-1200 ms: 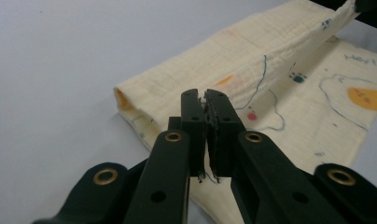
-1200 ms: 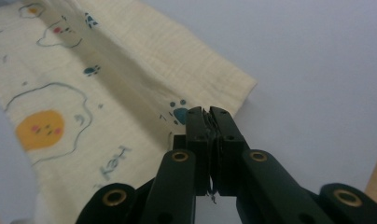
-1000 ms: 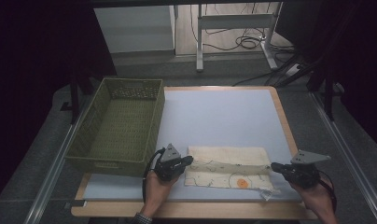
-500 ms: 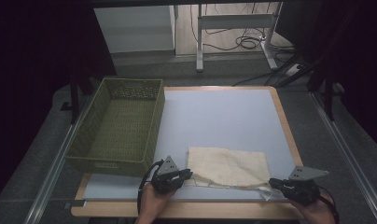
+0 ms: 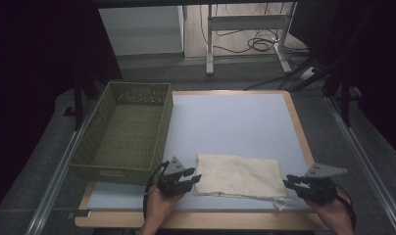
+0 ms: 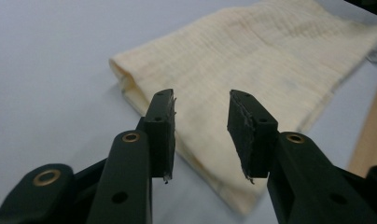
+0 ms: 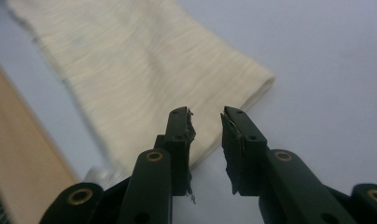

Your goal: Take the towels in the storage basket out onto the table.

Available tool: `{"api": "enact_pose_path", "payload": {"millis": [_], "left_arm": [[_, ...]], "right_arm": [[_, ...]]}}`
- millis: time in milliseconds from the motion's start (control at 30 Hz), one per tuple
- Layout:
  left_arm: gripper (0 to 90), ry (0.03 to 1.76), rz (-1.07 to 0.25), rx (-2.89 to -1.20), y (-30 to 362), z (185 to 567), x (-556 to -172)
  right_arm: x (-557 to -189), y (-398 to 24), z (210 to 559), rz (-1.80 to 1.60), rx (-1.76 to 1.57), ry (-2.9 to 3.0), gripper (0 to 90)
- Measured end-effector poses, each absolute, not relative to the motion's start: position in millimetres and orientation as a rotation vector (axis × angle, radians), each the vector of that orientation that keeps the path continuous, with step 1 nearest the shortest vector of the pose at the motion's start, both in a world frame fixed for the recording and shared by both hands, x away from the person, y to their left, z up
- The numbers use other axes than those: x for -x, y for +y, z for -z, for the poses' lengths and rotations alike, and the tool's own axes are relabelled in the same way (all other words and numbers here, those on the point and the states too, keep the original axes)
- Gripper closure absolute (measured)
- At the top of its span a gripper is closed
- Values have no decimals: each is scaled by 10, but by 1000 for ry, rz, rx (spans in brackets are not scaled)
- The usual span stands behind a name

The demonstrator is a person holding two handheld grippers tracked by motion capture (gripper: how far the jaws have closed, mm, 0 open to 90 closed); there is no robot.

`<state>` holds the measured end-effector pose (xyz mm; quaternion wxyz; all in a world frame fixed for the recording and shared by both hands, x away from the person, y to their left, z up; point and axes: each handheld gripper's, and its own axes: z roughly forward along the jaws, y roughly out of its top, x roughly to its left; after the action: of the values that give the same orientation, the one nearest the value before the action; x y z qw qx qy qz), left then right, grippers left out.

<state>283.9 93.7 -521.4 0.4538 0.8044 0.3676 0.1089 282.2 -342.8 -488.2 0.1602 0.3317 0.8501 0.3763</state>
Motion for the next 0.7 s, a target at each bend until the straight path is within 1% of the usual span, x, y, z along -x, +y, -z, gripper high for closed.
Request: {"api": "enact_pose_path", "payload": {"millis": [167, 200, 267, 367, 433, 467, 533, 633, 667, 700], "left_arm": [[625, 944, -318, -1997, 797, 5199, -3124], [624, 951, -325, -1999, 787, 5194, -3163], [616, 972, -361, -2000, 777, 5187, -3258], [572, 1013, -394, -1994, 796, 5209, -3374], [559, 1035, -371, -1992, 799, 5244, -3447], [556, 1045, -373, -2005, 790, 5264, -3479], [551, 1054, -374, -2022, 768, 5309, -3533], [554, 1060, -357, -2043, 740, 5368, -3592], [579, 1047, -331, -2057, 728, 5396, -3611], [628, 1033, -325, -2066, 718, 5415, -3613]], "right_arm": [[-3214, -3324, 4891, -1075, -993, 2389, 695], [-3335, -3282, 4917, -1064, -1006, 2388, 685], [-3456, -3236, 4967, -1024, -1017, 2386, 657], [-3571, -3206, 5072, -973, -1049, 2387, 620], [-3601, -3226, 5152, -986, -1078, 2391, 615], [-3598, -3229, 5169, -991, -1086, 2393, 624], [-3579, -3247, 5188, -1033, -1105, 2401, 692], [-3548, -3236, 5174, -1044, -1098, 2433, 832], [-3543, -3228, 5165, -1036, -1091, 2438, 845], [-3541, -3213, 5148, -1010, -1077, 2444, 854]]}}
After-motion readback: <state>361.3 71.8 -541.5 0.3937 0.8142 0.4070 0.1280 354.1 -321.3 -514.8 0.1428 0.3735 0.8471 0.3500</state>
